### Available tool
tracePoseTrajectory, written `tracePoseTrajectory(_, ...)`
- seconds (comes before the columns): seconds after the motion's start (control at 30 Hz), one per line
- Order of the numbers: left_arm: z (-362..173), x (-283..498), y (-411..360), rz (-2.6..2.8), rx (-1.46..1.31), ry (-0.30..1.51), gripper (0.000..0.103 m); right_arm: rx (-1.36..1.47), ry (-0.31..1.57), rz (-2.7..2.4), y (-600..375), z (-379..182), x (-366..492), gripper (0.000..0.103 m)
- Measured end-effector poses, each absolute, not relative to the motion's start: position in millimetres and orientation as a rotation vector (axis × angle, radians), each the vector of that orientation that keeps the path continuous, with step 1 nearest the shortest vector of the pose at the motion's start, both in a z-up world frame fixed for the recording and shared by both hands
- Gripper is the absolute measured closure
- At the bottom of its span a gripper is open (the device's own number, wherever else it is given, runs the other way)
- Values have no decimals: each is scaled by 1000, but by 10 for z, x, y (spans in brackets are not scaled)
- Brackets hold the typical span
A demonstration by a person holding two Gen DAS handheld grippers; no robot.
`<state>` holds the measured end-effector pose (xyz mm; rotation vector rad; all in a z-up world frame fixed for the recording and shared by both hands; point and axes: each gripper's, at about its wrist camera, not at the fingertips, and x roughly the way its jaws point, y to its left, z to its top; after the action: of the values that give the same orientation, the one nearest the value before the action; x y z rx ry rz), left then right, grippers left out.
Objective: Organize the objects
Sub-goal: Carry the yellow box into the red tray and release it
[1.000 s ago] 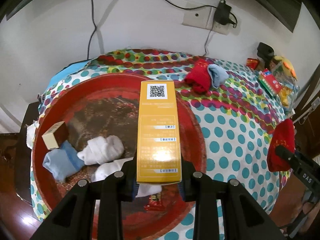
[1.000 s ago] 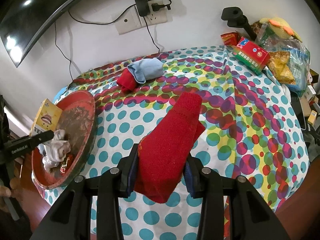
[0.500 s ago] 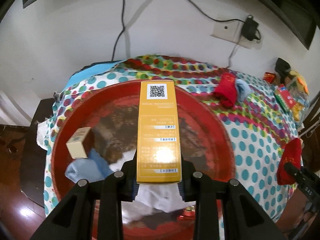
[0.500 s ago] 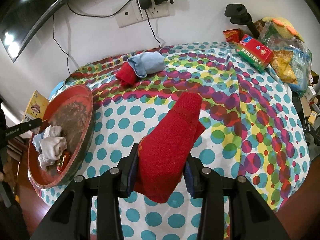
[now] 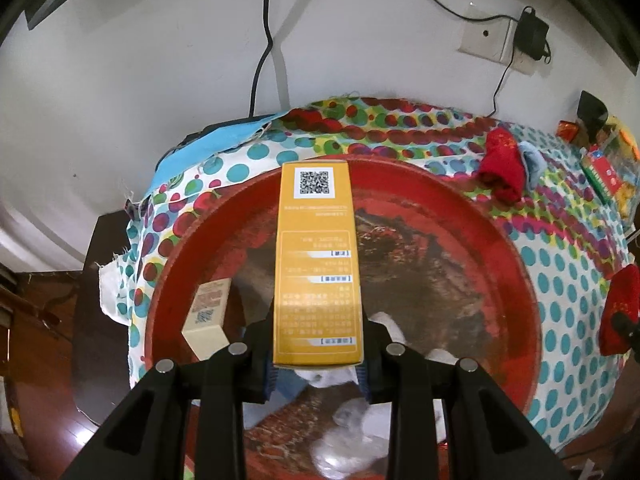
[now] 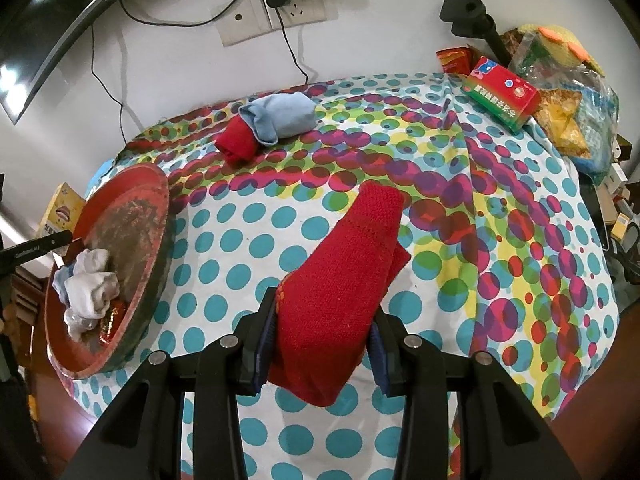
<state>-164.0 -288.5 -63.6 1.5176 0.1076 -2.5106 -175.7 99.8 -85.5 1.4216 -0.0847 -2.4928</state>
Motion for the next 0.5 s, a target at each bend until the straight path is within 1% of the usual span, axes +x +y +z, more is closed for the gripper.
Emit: tracePoseTrajectory(0.5, -835, -1718, -3002, -2457, 1592, 46, 72, 1439, -77, -2478, 925, -894, -1771, 65)
